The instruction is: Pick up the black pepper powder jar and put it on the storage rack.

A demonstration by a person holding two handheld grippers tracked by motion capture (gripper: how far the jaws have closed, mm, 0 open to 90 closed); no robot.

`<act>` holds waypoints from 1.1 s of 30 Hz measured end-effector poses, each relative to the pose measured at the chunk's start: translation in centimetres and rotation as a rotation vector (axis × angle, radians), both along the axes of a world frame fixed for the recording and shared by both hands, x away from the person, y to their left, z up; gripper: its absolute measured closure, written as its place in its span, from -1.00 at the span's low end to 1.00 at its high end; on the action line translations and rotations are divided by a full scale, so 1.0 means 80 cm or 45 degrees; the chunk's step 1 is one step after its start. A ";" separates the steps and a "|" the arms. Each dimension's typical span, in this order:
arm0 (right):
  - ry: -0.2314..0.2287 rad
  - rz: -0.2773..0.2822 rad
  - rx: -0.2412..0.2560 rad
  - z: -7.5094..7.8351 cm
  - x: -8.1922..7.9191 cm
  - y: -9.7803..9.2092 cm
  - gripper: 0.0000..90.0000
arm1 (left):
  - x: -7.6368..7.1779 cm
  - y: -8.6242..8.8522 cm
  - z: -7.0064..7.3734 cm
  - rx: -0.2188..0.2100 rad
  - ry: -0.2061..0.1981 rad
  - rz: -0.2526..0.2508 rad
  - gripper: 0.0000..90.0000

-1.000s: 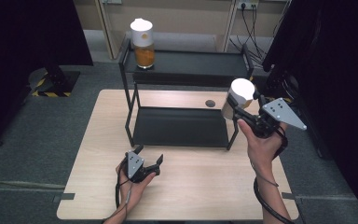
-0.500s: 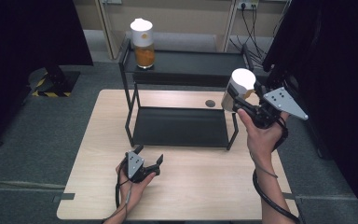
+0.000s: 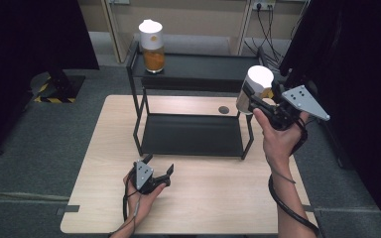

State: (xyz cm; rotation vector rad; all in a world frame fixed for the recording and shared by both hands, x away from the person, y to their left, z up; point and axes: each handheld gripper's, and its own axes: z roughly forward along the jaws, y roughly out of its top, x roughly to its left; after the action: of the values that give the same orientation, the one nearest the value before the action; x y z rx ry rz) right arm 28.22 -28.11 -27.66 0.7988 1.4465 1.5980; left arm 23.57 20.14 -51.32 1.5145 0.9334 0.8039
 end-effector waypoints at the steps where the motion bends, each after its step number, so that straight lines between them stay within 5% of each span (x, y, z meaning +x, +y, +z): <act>1: -0.001 0.001 -0.001 0.001 0.001 0.000 -0.31 | 0.000 0.000 0.000 0.001 0.000 0.000 -0.74; 33: -0.010 -0.056 0.020 0.045 0.025 0.012 -0.31 | 0.000 0.000 0.000 0.001 0.003 0.000 -0.74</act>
State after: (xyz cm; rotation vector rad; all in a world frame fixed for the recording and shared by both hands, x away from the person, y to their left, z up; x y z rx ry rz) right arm 30.26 -27.15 -24.06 0.8271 1.4028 1.5792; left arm 23.59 20.12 -51.29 1.5161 0.9351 0.8031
